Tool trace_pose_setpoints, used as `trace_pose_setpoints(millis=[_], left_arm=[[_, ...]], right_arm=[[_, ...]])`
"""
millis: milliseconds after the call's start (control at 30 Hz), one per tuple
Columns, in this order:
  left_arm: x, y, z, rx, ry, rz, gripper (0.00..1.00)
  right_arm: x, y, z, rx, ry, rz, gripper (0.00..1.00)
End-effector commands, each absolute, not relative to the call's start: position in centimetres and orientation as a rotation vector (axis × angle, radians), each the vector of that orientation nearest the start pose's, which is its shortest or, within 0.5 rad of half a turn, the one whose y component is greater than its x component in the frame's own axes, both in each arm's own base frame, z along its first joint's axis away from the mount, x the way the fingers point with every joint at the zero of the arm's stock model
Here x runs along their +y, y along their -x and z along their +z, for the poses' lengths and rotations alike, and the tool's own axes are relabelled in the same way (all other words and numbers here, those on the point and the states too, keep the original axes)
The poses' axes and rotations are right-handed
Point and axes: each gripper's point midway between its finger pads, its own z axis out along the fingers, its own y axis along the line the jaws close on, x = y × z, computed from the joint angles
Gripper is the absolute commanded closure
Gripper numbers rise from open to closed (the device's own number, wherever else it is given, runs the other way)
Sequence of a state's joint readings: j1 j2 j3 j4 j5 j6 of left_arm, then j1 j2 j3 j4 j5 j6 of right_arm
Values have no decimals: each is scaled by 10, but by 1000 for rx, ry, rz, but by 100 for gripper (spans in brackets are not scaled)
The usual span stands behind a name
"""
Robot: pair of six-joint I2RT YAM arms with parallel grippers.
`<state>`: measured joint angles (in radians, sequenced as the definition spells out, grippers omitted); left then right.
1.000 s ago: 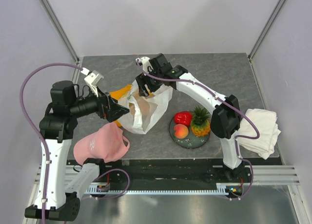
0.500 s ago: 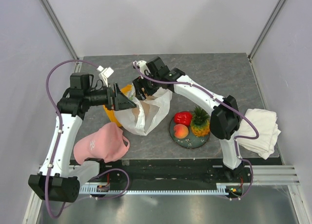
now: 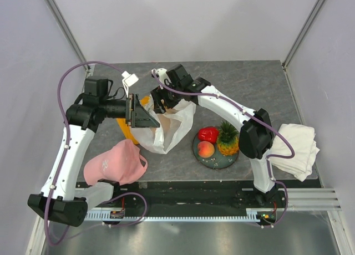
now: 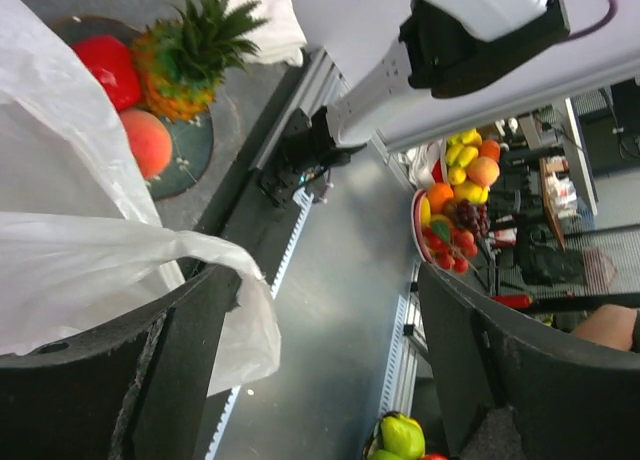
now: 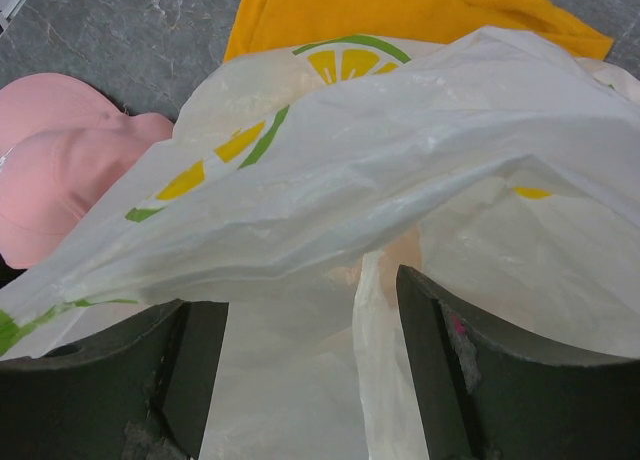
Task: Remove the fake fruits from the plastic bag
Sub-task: Adjust the plastic bag at the center of the board.
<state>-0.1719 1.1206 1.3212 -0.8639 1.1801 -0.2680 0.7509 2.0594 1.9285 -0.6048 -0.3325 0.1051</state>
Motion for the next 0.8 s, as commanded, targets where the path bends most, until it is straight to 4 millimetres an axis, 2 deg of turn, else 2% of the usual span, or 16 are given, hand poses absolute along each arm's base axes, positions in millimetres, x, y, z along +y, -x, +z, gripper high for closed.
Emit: trace_pose_setpoints(millis=[0,67,200,300,333,367,400,433,467,567,600,700,733,767], left_arm=[[-202,-163,346,2086,-635,-1517,19],[-199,-162,338,2120,-627,-1471,21],[-200,-162,328,2137,-632,-1421,9],[-209,-177,320,2122,-648,-1391,11],[-211,-182,319,2120,-644,-1389,16],[-214,-190,318,2109,-653,-1385,39],[-214,-193,316,2112,-654,-1378,66],[-211,-200,313,2107,-669,-1305,98],[-207,-201,309,2123,-673,-1260,98],[-186,-183,292,2213,-695,-1127,98],[-174,-171,288,2257,-676,-1088,98],[-142,-165,276,2315,-660,-859,98],[-130,-166,282,2277,-670,-740,98],[-125,-165,283,2272,-671,-706,98]], right_arm=[[421,-357,205,2153,910,819,25],[423,-358,205,2152,909,822,25],[423,-359,206,2149,907,823,25],[423,-359,201,2155,912,817,25],[423,-359,199,2159,913,816,25],[422,-358,198,2162,915,816,25],[423,-356,196,2165,922,824,25],[423,-356,197,2162,922,832,25],[423,-354,197,2163,927,845,27],[430,-339,194,2149,988,899,31],[432,-333,188,2156,1008,898,30],[439,-324,176,2170,1043,881,31],[442,-323,167,2185,1050,877,30],[443,-323,163,2192,1054,869,31]])
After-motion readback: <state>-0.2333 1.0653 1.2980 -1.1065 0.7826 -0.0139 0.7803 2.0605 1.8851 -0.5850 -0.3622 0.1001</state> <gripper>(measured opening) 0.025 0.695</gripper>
